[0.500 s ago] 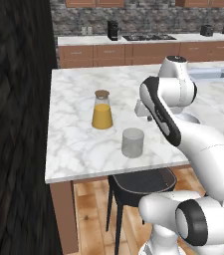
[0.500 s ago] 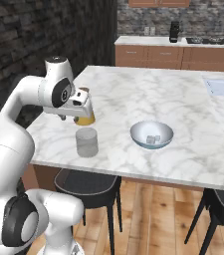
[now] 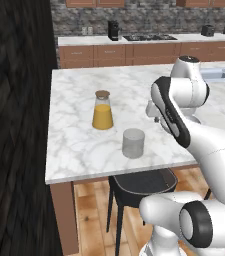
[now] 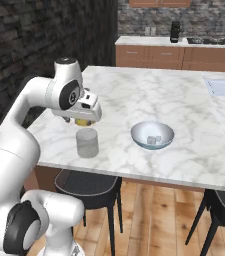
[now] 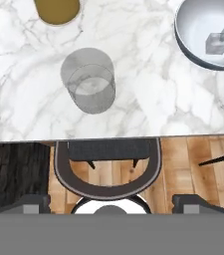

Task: There are two ice cubes in the ice bowl. Place both ice cubes in the glass cup.

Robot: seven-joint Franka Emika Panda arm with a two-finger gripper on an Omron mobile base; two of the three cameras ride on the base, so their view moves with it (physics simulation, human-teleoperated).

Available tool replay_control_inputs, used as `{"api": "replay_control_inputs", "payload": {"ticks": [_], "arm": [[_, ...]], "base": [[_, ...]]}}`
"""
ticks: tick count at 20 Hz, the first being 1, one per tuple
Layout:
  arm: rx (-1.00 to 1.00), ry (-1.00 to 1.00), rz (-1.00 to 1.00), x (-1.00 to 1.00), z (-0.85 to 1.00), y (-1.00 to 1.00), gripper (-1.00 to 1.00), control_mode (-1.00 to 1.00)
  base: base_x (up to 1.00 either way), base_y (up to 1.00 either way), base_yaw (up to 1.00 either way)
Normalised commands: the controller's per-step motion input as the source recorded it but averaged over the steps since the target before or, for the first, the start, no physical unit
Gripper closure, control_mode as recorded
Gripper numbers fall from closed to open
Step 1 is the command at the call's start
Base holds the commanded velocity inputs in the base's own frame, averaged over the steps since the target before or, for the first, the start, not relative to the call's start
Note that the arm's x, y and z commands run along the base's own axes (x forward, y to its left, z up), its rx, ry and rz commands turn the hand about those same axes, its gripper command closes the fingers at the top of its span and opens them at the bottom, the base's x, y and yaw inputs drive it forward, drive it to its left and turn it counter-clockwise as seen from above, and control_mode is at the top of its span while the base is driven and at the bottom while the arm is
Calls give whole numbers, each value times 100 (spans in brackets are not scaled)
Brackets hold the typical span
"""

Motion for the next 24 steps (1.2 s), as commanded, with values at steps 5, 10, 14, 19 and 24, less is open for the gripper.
{"api": "replay_control_inputs", "payload": {"ticks": [5, 10, 14, 19, 24], "arm": [[0, 2, -11, -1, 0, -72, -100, -100], [0, 7, -13, 4, -2, -43, -100, -100], [0, 10, -15, 3, -17, -49, -100, -100], [0, 1, -10, 23, -12, -71, -100, -100], [0, -6, 0, 44, -3, -55, -100, -100]], "base": [[0, 0, 0], [0, 0, 0], [0, 0, 0], [0, 0, 0], [0, 0, 0]]}}
